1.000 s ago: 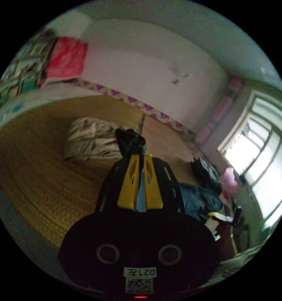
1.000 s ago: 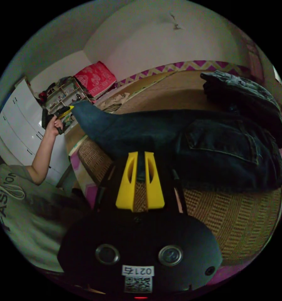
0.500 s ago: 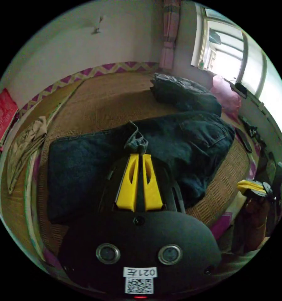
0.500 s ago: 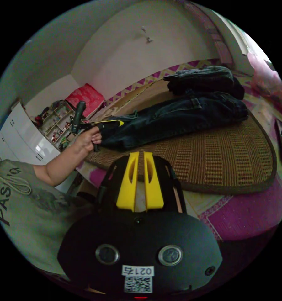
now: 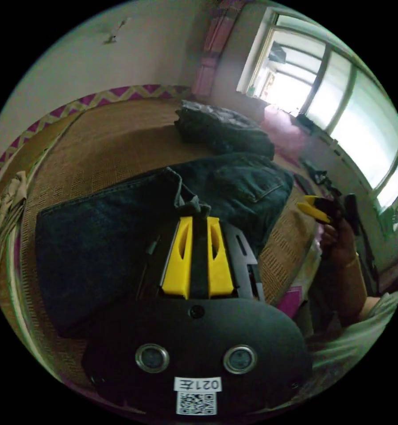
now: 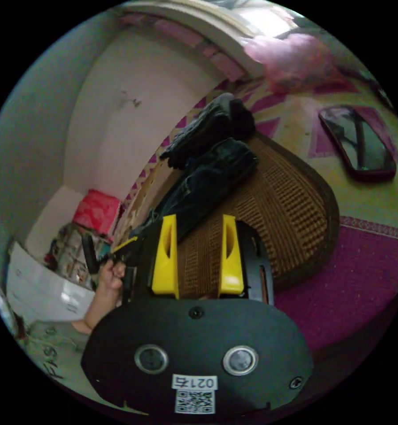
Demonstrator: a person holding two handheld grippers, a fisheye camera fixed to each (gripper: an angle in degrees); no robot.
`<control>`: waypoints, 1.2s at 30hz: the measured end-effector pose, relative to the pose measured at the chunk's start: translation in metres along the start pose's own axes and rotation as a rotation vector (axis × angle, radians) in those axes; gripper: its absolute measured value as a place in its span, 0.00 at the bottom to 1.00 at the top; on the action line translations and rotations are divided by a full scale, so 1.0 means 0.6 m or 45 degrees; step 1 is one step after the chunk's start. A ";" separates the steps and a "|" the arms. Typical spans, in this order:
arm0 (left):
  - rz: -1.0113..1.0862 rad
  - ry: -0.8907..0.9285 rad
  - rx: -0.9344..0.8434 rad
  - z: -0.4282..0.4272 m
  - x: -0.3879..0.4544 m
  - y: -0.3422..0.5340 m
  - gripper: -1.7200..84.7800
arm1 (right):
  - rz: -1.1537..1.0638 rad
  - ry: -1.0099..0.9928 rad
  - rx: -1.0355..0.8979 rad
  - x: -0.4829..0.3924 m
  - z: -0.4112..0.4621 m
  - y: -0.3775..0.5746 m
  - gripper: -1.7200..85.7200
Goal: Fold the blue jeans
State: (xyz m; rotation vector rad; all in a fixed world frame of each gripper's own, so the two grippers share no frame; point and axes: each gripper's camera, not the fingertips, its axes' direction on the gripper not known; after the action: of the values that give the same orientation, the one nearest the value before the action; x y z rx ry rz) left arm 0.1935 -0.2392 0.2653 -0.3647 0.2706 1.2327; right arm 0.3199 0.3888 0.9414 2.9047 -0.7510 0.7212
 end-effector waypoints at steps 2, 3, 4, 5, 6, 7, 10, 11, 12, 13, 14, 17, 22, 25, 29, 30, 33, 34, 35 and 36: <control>0.031 0.155 0.126 -0.026 -0.015 0.016 0.08 | 0.129 -0.056 0.030 0.047 0.010 -0.035 0.18; 0.061 0.239 0.195 -0.044 -0.026 0.026 0.07 | 0.203 -0.090 0.063 0.072 0.017 -0.053 0.18; 0.067 0.279 0.241 -0.062 -0.037 0.035 0.07 | 0.264 -0.120 0.105 0.090 0.024 -0.068 0.18; 0.067 0.288 0.255 -0.071 -0.042 0.040 0.07 | 0.291 -0.129 0.121 0.098 0.029 -0.075 0.17; 0.063 0.290 0.269 -0.088 -0.054 0.048 0.06 | 0.354 -0.147 0.154 0.114 0.040 -0.086 0.16; 0.039 0.273 0.284 -0.105 -0.069 0.058 0.05 | 0.406 -0.160 0.166 0.128 0.055 -0.096 0.14; -0.007 0.270 0.314 -0.146 -0.107 0.086 0.02 | 0.482 -0.226 0.185 0.151 0.094 -0.100 0.10; -0.018 0.256 0.310 -0.153 -0.115 0.091 0.02 | 0.495 -0.240 0.188 0.152 0.099 -0.098 0.09; -0.033 0.225 0.298 -0.168 -0.129 0.103 0.01 | 0.519 -0.234 0.203 0.144 0.104 -0.089 0.08; -0.050 0.184 0.272 -0.181 -0.143 0.114 0.01 | 0.479 -0.229 0.237 0.115 0.100 -0.083 0.07; -0.063 0.158 0.254 -0.187 -0.151 0.120 0.01 | 0.421 -0.223 0.261 0.090 0.094 -0.083 0.07; -0.118 0.029 0.196 -0.217 -0.184 0.147 0.01 | -0.013 -0.084 0.291 -0.125 0.090 -0.081 0.07; -0.340 -0.321 0.134 -0.267 -0.236 0.186 0.01 | -0.944 0.167 0.132 -0.618 0.272 0.084 0.07; -0.446 -0.455 0.098 -0.289 -0.265 0.204 0.01 | -1.325 0.237 -0.001 -0.791 0.452 0.262 0.07; -0.472 -0.447 0.059 -0.316 -0.300 0.223 0.01 | -1.603 0.324 -0.245 -0.855 0.702 0.478 0.07; -0.487 -0.432 0.054 -0.327 -0.313 0.229 0.01 | -1.634 0.370 -0.399 -0.838 0.793 0.535 0.07; -0.519 -0.420 0.040 -0.357 -0.345 0.242 0.01 | -1.554 0.336 -0.473 -0.790 0.874 0.597 0.06; -0.529 -0.414 0.045 -0.369 -0.357 0.244 0.01 | -1.545 0.343 -0.408 -0.793 0.864 0.605 0.06; -0.535 -0.405 0.049 -0.374 -0.363 0.244 0.01 | -1.548 0.351 -0.381 -0.796 0.860 0.610 0.06; -0.541 -0.380 0.057 -0.384 -0.374 0.242 0.01 | -1.565 0.363 -0.349 -0.798 0.858 0.624 0.06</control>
State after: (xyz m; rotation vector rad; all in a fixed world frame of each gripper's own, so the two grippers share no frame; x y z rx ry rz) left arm -0.0158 -0.4871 0.1257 -0.1819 -0.0379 0.8450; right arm -0.0072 0.1870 0.2438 2.2630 0.8417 0.6993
